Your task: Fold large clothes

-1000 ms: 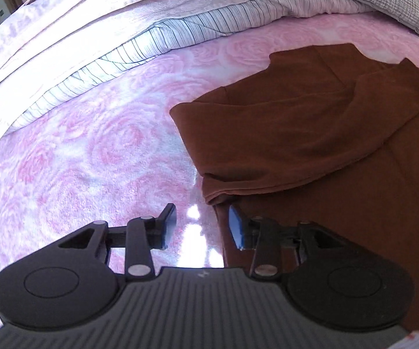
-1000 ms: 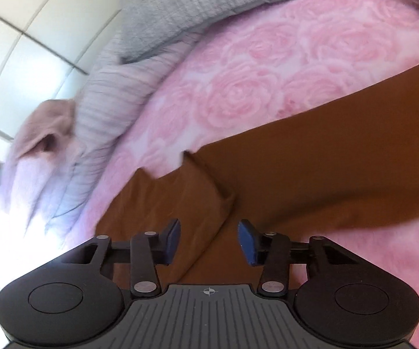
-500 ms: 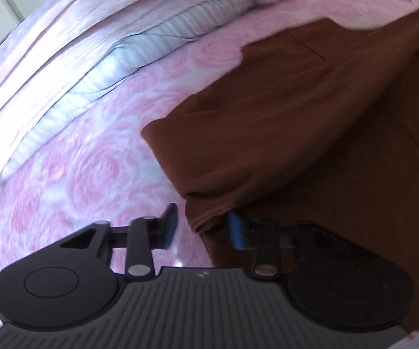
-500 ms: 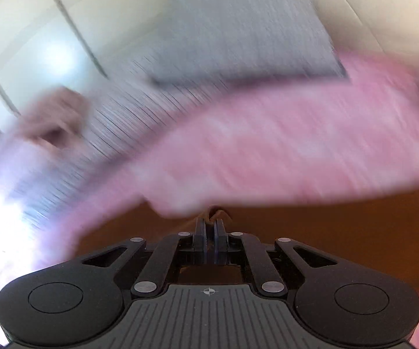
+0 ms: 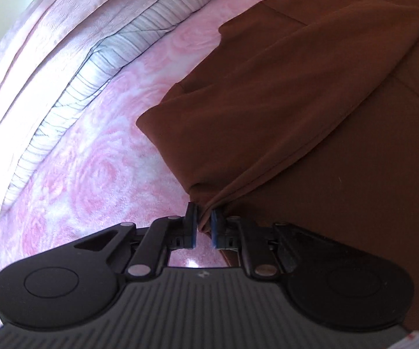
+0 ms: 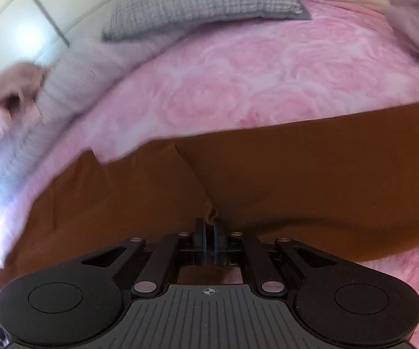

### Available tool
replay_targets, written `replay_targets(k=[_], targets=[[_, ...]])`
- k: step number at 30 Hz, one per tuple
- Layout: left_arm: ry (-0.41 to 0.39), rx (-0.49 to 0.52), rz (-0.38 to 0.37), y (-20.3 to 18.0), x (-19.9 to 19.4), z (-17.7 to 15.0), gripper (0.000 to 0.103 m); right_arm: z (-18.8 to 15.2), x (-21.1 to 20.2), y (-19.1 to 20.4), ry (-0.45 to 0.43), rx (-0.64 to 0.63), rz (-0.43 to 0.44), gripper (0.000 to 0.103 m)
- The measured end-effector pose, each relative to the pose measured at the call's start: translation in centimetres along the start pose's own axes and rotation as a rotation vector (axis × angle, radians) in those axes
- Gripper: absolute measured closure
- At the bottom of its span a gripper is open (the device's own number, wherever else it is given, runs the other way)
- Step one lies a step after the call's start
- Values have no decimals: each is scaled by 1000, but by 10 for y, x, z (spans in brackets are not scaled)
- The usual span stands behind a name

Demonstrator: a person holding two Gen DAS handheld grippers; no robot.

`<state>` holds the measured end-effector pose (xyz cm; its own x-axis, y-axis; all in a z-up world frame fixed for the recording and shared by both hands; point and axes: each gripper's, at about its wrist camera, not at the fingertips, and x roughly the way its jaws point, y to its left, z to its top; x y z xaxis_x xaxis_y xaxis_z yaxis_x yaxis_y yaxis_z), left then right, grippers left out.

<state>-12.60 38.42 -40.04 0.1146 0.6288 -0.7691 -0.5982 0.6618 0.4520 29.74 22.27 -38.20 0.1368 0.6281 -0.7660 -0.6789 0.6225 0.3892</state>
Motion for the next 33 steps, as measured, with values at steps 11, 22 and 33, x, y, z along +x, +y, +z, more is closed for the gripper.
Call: replay_targets(k=[11,22,33], targets=[[102,-297,-165,42,-12,-3,85,10,-18,15,44,-22,-64,82],[177,-693,-250,53,-54,-20,82,-50,-158,-201,-242,707,-200,59],[121,-683,-340,21,-53,22,79,-36,-213,-248,-492,841,-114,70]])
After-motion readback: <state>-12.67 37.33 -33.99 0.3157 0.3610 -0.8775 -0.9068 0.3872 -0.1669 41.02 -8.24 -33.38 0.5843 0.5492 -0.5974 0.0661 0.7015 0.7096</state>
